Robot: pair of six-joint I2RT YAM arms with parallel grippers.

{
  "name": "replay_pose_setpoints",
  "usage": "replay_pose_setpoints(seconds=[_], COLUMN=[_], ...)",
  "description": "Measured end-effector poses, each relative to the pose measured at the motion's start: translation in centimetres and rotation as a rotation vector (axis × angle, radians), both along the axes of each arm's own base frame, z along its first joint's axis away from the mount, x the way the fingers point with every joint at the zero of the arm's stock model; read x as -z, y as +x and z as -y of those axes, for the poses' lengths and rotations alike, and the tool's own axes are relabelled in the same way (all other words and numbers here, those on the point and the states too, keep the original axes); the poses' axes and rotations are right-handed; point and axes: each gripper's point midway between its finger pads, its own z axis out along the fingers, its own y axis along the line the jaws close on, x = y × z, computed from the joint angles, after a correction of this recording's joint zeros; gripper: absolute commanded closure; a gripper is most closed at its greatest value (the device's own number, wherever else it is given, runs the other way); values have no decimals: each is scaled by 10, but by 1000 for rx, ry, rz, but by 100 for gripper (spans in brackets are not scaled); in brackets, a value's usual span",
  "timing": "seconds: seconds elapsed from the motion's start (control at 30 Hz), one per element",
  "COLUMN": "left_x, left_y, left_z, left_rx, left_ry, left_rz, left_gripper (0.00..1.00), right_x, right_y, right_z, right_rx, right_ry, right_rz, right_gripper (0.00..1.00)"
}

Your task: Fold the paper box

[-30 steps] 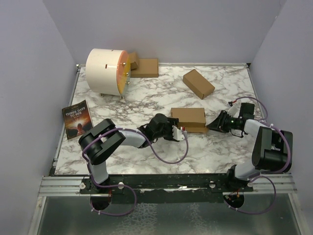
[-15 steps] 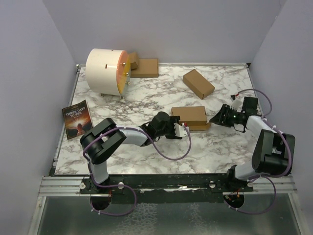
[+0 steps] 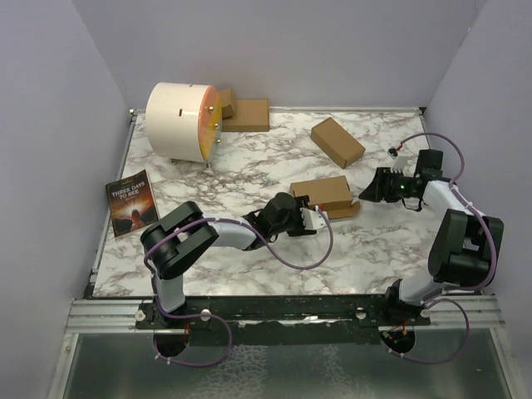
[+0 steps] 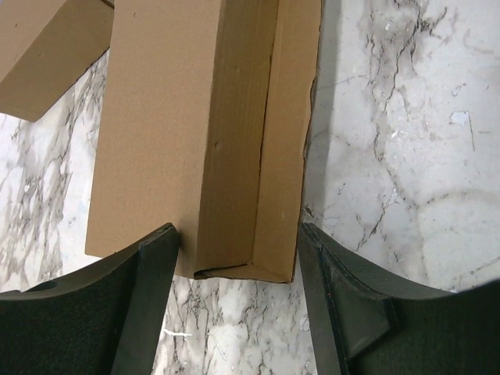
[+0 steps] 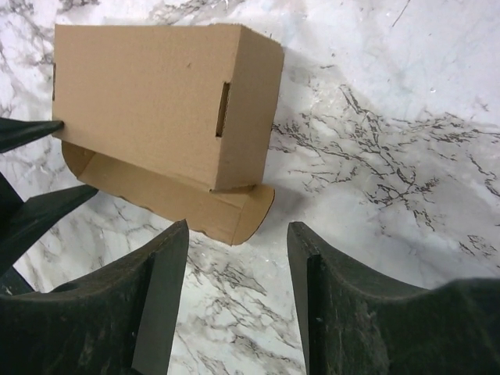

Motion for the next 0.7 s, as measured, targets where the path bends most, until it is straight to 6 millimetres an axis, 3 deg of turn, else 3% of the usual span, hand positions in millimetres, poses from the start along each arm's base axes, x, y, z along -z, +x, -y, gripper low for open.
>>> replay_pose_setpoints(seconds=[0.27,0.4,0.7], left_x=[-1,-2,-2], left_y=[2,2,2], left_z=[10,14,16], left_rx=[-88,-116,-137], left_ry=[-34,-47,-55], left_rz=[-35,-48,-61], left_gripper=[36,36,36], right_x=[17,25,42], right_y=[-5,-5,6], right_z=[-2,0,1], right_rx=[-88,-103,-108], right_ry=[-6,-11,13], right_rz=[-27,-33,-58], right_gripper=[47,64,68])
